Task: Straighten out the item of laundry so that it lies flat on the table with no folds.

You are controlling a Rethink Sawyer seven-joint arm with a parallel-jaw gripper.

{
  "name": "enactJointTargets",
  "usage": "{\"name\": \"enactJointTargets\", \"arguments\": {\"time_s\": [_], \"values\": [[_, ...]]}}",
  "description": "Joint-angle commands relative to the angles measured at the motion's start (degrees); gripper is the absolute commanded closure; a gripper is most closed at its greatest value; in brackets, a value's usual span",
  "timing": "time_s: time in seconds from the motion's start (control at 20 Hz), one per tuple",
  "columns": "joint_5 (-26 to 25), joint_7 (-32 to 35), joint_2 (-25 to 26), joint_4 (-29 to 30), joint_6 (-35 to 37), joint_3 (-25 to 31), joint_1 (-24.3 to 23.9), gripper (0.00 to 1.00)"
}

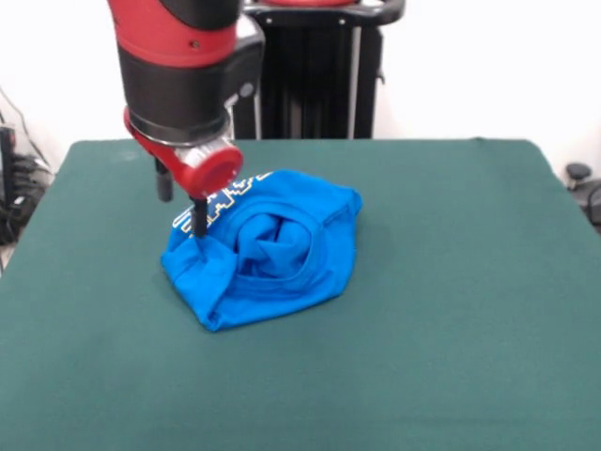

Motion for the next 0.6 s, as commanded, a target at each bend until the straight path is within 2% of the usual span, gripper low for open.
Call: {"name": "enactJointTargets", "arguments": {"time_s": [0.05, 0.6], "values": [[2.9, 10.7, 3.2, 1.5, -5.5, 3.4, 2.7, 0.00], [5.4, 14.9, 6.1, 3.9, -10.9, 1.6, 5.5, 0.00]]}}
